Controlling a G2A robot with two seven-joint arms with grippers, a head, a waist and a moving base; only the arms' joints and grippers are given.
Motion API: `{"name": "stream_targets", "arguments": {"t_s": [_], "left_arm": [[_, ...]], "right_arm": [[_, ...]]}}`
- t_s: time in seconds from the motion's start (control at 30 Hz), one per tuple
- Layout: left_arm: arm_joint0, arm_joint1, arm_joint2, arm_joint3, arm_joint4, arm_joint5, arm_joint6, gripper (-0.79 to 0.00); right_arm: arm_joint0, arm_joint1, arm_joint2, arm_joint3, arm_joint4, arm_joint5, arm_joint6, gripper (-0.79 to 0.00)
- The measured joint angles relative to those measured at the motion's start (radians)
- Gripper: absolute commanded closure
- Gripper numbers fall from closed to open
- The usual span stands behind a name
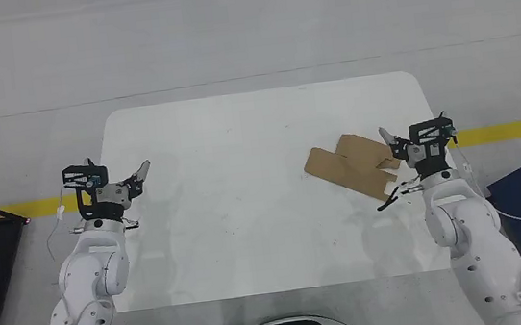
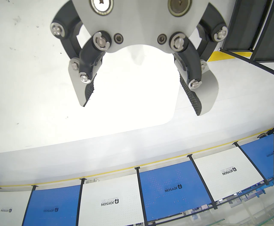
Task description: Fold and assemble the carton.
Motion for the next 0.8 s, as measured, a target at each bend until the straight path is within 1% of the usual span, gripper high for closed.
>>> {"name": "stream_targets", "arguments": {"t_s": [0.2, 0.27, 0.3, 0.37, 0.5, 0.57, 0.67, 0.73, 0.8], "left_arm": [[0.0, 0.0, 0.0, 0.0, 0.0, 0.0, 0.0, -0.785], [0.0, 0.0, 0.0, 0.0, 0.0, 0.0, 0.0, -0.785], [0.0, 0.0, 0.0, 0.0, 0.0, 0.0, 0.0, -0.785], [0.0, 0.0, 0.0, 0.0, 0.0, 0.0, 0.0, -0.785], [0.0, 0.0, 0.0, 0.0, 0.0, 0.0, 0.0, -0.785], [0.0, 0.0, 0.0, 0.0, 0.0, 0.0, 0.0, -0.785], [0.0, 0.0, 0.0, 0.0, 0.0, 0.0, 0.0, -0.785], [0.0, 0.0, 0.0, 0.0, 0.0, 0.0, 0.0, -0.785], [0.0, 0.0, 0.0, 0.0, 0.0, 0.0, 0.0, -0.785]], "right_arm": [[0.0, 0.0, 0.001, 0.003, -0.005, 0.0, -0.002, -0.785], [0.002, 0.003, 0.007, 0.027, -0.054, 0.019, -0.01, -0.785], [0.007, 0.004, 0.007, 0.052, -0.112, 0.041, -0.013, -0.785], [0.02, 0.006, 0.015, 0.094, -0.181, 0.041, -0.03, -0.785], [0.037, 0.02, 0.065, 0.2, -0.312, -0.015, -0.127, -0.785], [0.035, 0.026, 0.084, 0.238, -0.371, -0.021, -0.185, -0.785], [0.026, 0.032, 0.115, 0.296, -0.453, 0.018, -0.274, -0.785], [0.027, 0.032, 0.13, 0.319, -0.462, 0.068, -0.282, -0.785], [0.027, 0.032, 0.13, 0.319, -0.459, 0.067, -0.279, -0.785]]}}
